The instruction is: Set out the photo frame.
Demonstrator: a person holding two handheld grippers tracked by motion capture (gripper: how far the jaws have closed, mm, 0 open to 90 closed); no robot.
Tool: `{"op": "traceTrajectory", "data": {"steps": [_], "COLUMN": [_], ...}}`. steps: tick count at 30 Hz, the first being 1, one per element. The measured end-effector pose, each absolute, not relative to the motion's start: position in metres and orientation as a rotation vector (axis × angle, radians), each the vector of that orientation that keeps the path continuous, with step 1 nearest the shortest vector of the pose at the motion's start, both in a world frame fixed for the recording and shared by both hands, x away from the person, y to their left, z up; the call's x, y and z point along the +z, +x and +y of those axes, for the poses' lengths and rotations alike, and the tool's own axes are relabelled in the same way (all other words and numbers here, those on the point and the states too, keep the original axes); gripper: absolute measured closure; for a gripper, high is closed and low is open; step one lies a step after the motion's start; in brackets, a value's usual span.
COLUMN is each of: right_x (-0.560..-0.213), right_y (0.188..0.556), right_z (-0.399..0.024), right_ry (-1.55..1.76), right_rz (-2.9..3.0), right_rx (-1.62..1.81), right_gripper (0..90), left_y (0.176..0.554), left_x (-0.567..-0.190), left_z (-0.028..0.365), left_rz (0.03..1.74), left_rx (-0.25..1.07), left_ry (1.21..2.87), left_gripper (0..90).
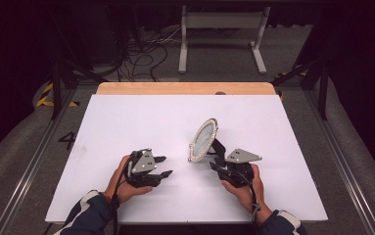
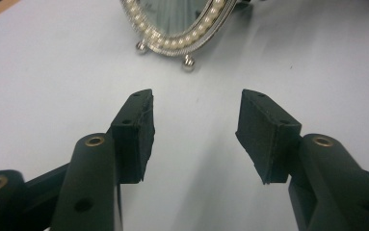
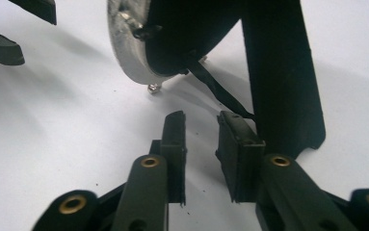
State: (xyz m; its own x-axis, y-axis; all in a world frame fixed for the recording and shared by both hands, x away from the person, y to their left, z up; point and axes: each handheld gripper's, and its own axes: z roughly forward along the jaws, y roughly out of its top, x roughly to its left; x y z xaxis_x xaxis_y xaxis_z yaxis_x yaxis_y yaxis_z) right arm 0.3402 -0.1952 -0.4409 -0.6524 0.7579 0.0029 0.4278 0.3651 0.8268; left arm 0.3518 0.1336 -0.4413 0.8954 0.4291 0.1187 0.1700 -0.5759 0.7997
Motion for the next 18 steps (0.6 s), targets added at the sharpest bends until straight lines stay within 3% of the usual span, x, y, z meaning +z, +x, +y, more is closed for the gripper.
{"op": "traceTrajectory", "data": {"steps": [8, 15, 18], "right_x": [-0.442, -0.441, -0.441], "right_y": [0.339, 0.342, 0.344], "right_z": [-0.186, -0.179, -0.174], "right_ry": [1.006, 1.005, 1.002], "right_rz": [2.262, 2.267, 2.274], "right_rx": [1.202, 1.220, 1.224], "right_gripper": [64.1, 56.0, 51.2], "left_y": [0.343, 0.337, 0.336], "left_x": [-0.449, -0.459, -0.458], "left_z": [0.159, 0.173, 0.177], "left_rz": [0.529, 0.650, 0.666], "left_rx": [0.388, 0.384, 0.390], "left_ry": [2.191, 2.206, 2.184], "left_gripper": [32.9, 11.1, 8.1]}}
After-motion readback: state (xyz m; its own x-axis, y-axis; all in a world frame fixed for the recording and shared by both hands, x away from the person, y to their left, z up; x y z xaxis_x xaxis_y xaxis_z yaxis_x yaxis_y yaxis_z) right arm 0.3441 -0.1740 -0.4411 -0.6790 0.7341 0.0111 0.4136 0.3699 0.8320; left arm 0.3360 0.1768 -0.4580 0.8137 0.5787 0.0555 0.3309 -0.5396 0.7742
